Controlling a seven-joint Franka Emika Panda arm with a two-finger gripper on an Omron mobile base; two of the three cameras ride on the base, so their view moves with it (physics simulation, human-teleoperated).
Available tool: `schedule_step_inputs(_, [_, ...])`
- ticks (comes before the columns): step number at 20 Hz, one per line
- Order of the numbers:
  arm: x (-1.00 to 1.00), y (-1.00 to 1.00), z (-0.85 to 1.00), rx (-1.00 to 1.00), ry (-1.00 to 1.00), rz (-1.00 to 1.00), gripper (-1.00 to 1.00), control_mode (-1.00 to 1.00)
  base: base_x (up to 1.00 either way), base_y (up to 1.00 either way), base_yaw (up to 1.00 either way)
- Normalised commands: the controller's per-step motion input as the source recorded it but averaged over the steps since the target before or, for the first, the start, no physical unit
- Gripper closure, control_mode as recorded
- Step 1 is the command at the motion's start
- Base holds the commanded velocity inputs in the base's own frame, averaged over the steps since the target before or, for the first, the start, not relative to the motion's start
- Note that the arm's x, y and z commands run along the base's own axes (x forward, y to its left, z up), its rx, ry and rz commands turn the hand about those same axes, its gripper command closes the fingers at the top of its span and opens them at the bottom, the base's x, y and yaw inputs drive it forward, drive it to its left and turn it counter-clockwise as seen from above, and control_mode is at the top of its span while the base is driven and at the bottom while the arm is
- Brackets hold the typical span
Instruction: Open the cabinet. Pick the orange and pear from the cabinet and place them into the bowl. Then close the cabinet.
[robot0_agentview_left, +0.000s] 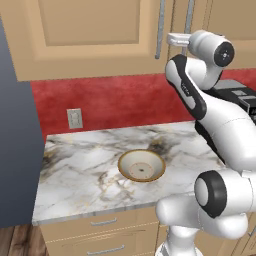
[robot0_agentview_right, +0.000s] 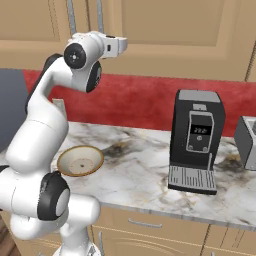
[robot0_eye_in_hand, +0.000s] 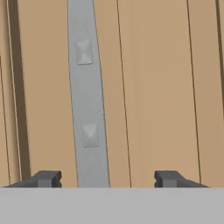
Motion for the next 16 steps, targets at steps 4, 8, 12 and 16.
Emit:
schedule_step_inputs(4, [0.16, 0.00, -0.01, 0.00, 0.00, 0.00, 1.00, -1.00, 0.00, 0.00, 0.00])
schedule_step_inputs(8, [0.00, 0.00, 0.00, 0.00, 0.00, 0.00, 1.00, -1.00, 0.00, 0.00, 0.00])
schedule_step_inputs(12, [0.00, 0.00, 0.00, 0.00, 0.00, 0.00, 1.00, -1.00, 0.00, 0.00, 0.00])
schedule_step_inputs(16, [-0.26, -0.25, 0.03, 0.01, 0.00, 0.00, 1.00, -1.00, 0.00, 0.00, 0.00])
